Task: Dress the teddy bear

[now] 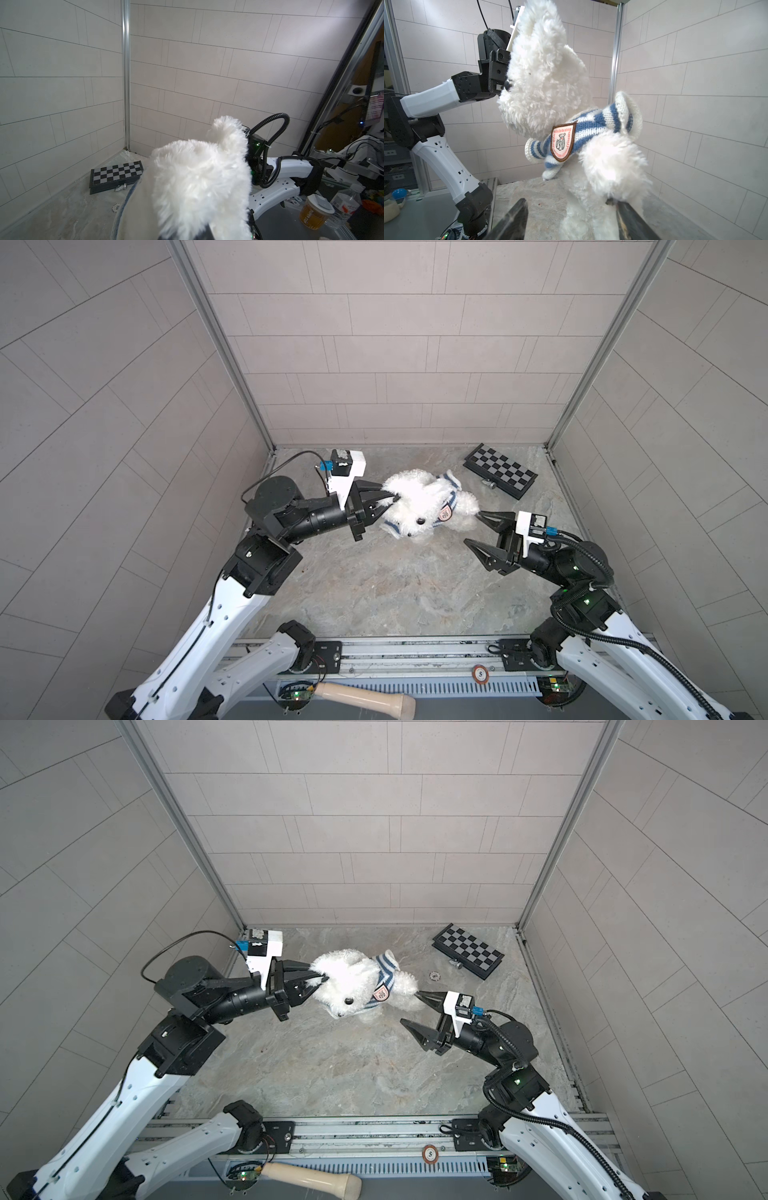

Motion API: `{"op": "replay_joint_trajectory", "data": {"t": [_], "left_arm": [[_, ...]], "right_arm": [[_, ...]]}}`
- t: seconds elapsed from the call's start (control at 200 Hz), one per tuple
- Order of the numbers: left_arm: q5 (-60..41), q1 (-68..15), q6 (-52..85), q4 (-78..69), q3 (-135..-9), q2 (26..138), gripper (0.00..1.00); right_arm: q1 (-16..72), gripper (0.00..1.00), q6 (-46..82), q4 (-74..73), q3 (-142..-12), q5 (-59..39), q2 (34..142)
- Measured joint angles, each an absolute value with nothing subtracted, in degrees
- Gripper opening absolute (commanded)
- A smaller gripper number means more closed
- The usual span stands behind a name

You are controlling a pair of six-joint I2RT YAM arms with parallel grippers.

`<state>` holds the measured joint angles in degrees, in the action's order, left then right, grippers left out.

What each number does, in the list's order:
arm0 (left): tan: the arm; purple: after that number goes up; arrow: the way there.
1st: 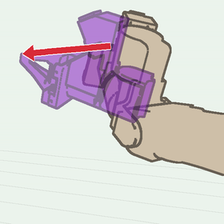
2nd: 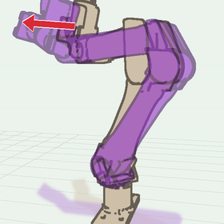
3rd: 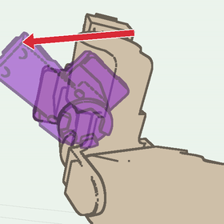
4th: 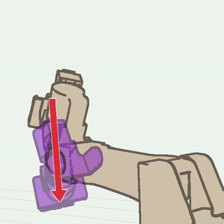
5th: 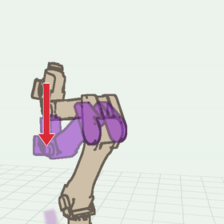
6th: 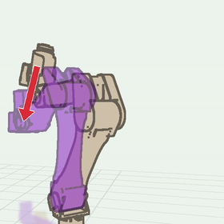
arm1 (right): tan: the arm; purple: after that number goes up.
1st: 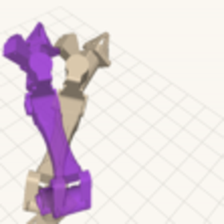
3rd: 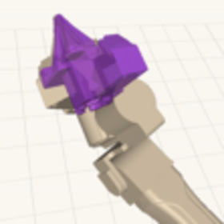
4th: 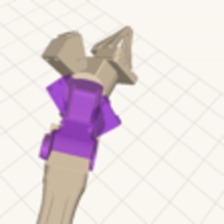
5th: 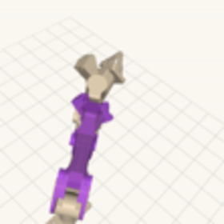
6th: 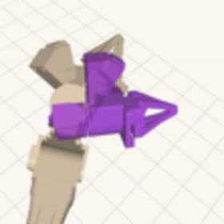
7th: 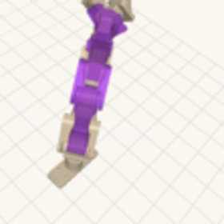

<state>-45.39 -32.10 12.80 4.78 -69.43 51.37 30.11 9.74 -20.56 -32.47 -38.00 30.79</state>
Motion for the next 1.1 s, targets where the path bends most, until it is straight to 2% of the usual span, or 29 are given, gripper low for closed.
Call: {"op": "replay_joint_trajectory", "data": {"t": [0.14,0.335,0.466,0.561,0.601,0.641,0.701,0.831,0.851,0.911,0.951,0.976,1.026,1.101], "left_arm": [[-47.79,-32.10,13.87,5.34,-70.26,51.44,0.00],[-48.86,-32.08,15.25,6.04,-70.26,51.48,0.00],[-48.93,-31.99,16.34,5.56,-70.22,51.46,0.00],[-48.95,-31.90,17.15,4.64,-70.04,51.46,0.00],[-48.95,-31.90,17.43,4.16,-69.93,51.46,0.00],[-48.99,-31.90,17.76,3.57,-69.71,51.46,0.00],[-48.97,-31.90,18.15,2.74,-69.23,51.46,0.00],[-47.05,-31.90,17.74,2.42,-67.44,51.42,0.00],[-46.41,-31.90,17.37,2.72,-67.20,51.42,0.05],[-44.42,-31.90,15.27,4.43,-66.70,51.53,0.38],[-43.09,-31.90,13.43,6.13,-66.48,51.72,0.51],[-42.04,-31.90,12.03,7.42,-66.39,51.83,0.62],[-40.18,-31.90,9.32,10.28,-66.02,52.25,0.69],[-37.89,-31.90,5.02,14.74,-64.69,53.04,0.71]], "right_arm": [[30.24,0.66,6.46,-18.79,-33.98,-34.89,29.21],[30.39,0.57,3.66,-16.78,-36.53,-34.24,30.57],[30.68,0.37,2.68,-16.71,-37.15,-34.72,32.10],[30.98,0.36,2.11,-16.38,-38.35,-35.27,33.95],[31.09,0.32,1.91,-16.36,-38.72,-35.38,34.65],[31.14,0.22,1.58,-16.36,-38.96,-35.51,35.14],[31.22,0.00,1.43,-16.14,-39.13,-35.59,35.66],[31.51,0.00,0.38,-13.98,-40.29,-34.24,35.99],[31.51,0.00,0.23,-13.52,-40.49,-33.93,35.99],[31.51,0.00,-0.05,-11.66,-41.47,-32.99,36.07],[31.51,0.00,-0.43,-9.34,-42.98,-32.25,36.69],[31.51,0.00,-0.75,-7.92,-44.14,-31.64,37.23],[31.51,0.00,-1.43,-4.34,-47.07,-30.30,38.63],[31.51,0.00,-2.87,0.89,-51.53,-27.73,40.91]]}}
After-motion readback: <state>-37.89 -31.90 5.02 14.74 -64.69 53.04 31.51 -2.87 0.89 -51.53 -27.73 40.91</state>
